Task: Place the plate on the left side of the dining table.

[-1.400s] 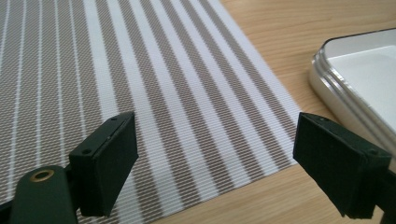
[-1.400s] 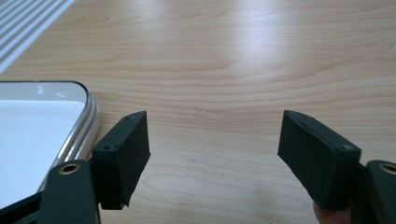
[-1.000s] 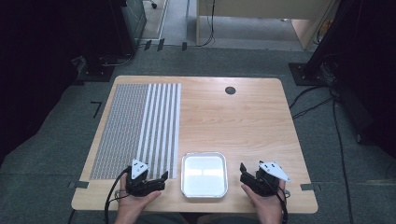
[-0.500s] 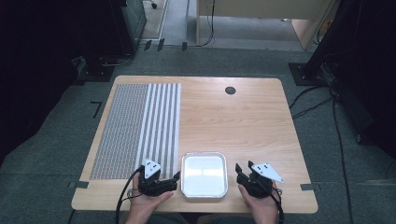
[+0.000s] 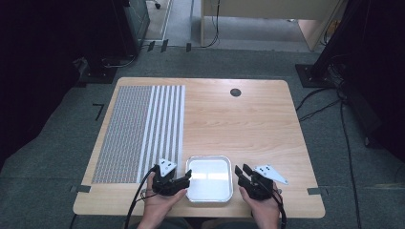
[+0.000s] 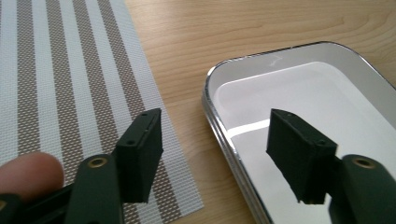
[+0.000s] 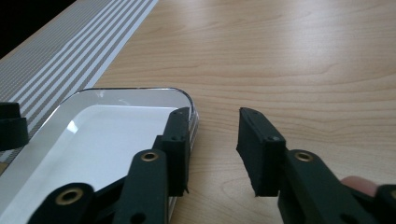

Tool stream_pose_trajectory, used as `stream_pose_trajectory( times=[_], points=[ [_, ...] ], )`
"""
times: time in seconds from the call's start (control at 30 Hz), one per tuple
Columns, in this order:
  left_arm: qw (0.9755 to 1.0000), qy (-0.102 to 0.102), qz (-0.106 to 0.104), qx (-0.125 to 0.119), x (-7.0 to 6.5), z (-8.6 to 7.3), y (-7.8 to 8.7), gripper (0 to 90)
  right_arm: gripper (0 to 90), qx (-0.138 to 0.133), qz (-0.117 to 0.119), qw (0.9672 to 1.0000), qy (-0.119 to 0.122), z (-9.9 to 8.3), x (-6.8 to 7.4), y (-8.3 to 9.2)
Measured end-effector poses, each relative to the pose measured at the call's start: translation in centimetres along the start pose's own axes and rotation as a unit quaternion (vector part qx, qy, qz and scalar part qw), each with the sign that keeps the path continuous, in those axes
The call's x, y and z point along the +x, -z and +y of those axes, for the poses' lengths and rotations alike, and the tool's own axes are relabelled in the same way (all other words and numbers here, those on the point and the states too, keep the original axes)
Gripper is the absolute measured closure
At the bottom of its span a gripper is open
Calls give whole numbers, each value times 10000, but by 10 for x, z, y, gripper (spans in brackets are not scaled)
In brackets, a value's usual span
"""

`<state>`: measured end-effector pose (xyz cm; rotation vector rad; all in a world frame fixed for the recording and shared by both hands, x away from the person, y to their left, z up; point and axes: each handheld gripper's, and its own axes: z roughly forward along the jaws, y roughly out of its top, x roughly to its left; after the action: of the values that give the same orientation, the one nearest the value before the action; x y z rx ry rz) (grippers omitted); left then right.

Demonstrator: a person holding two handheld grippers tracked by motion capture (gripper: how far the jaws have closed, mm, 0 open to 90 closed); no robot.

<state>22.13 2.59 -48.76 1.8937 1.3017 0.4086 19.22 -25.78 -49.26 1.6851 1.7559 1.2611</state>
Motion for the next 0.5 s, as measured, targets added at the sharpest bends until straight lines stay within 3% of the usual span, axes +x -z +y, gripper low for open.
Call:
stream_pose_trajectory(
  times=[0.17, 0.33, 0.5],
  points=[
    [10000, 7, 80, -35, -6, 0, -1, 508, 798, 195, 176, 9988, -411, 4, 1, -5],
    [9998, -175, 45, -25, -9, -3, 1, 688, 828, 422, 453, 9945, -845, 3, 0, -13],
    [9998, -198, 24, 67, -8, -7, -2, 758, 862, 508, 616, 9931, -860, 0, 1, -16]
  ],
)
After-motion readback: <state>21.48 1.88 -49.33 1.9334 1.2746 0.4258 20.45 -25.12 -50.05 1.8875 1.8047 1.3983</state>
